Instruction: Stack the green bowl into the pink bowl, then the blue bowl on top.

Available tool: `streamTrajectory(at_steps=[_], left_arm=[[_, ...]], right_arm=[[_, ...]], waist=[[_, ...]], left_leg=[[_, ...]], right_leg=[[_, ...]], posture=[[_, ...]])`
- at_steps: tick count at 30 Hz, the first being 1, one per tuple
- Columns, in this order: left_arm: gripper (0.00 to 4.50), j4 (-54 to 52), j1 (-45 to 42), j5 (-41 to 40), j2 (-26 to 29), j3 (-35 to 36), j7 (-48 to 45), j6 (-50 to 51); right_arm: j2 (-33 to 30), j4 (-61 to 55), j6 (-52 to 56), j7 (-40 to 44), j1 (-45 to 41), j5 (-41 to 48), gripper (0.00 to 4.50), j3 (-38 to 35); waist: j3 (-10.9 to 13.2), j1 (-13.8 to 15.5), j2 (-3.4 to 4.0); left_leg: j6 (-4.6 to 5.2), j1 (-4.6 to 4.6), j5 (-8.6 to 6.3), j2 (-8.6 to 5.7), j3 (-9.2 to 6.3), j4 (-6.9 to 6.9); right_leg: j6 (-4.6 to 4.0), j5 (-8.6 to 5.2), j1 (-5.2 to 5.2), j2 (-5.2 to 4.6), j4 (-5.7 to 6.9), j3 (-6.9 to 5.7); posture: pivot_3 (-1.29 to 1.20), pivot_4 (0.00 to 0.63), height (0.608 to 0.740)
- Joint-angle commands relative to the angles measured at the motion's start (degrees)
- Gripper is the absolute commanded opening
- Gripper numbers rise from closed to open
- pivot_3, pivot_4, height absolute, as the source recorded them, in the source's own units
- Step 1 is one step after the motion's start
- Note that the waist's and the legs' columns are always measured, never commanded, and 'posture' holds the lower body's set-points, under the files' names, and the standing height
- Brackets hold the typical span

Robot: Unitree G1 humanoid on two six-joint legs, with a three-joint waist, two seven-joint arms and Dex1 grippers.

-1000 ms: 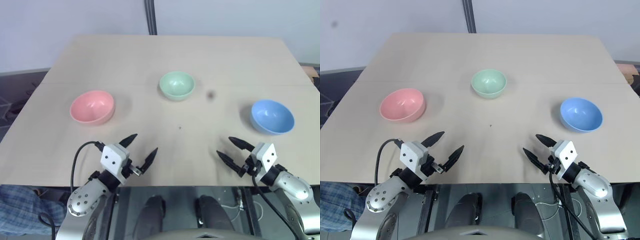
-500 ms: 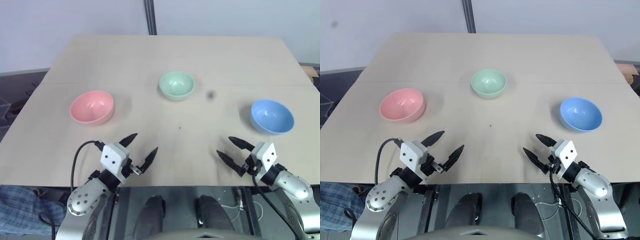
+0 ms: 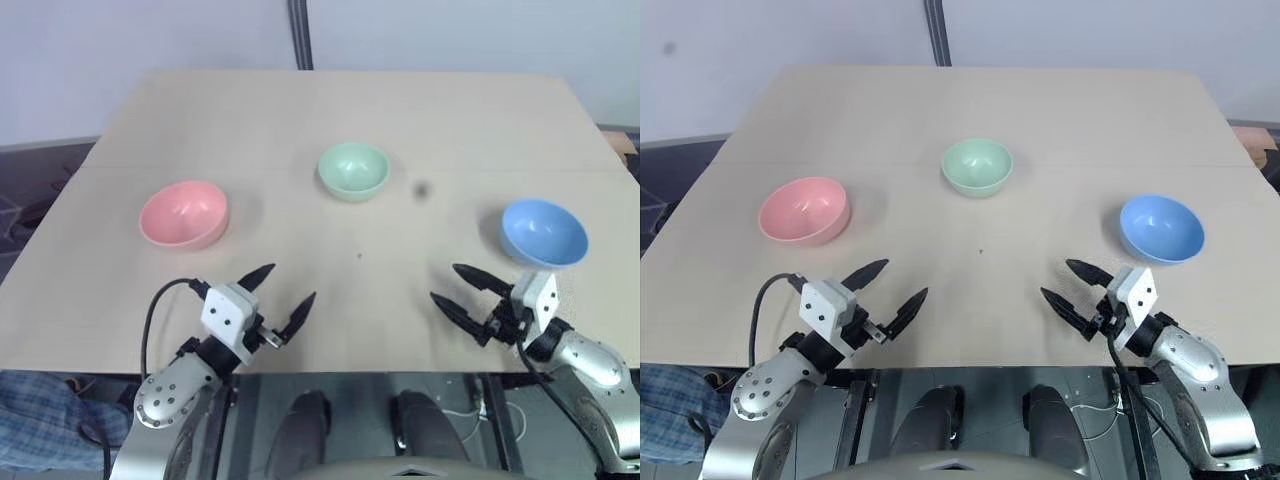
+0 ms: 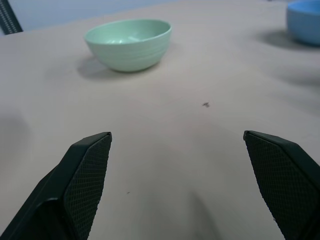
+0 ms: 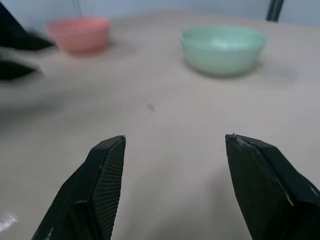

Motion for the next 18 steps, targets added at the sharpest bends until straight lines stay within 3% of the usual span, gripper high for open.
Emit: streamTrajectory(at_steps=[1,5,18], left_arm=[[4.5,0.1,-2.0,0.5,0.6,2.5,2.2,2.1],[4.5,2.7,-5.4,2.0,1.6,5.5,6.2,8.2],[4.5,8.2,-15.8,8.6,11.6,14.3,8.6,9.7]], right_arm=[[-0.5,-6.7,3.6,-1.6,-2.4,7.8,3.33,-2.7],[-0.4,-9.3,6.9,-4.1,-5.1,12.9,3.33,-3.8],[-1.0,-8.8,7.1,-3.2,-5.7,11.4,3.33,-2.5]], waist=[[0.0,0.0,-0.01],[0.0,0.1,-0.01],[0.0,0.1,-0.02]], left_leg=[[0.0,0.0,0.0,0.0,-0.01,0.0],[0.0,-0.01,0.0,-0.01,-0.08,0.01],[0.0,-0.04,0.0,-0.02,-0.14,-0.01]], right_leg=[[0.0,0.0,0.0,0.0,0.0,-0.01],[0.0,0.0,0.03,0.01,-0.01,-0.09],[0.0,0.0,0.02,-0.01,-0.02,-0.15]], posture=[[0.0,0.15,0.74],[0.0,0.15,0.74],[0.0,0.15,0.74]])
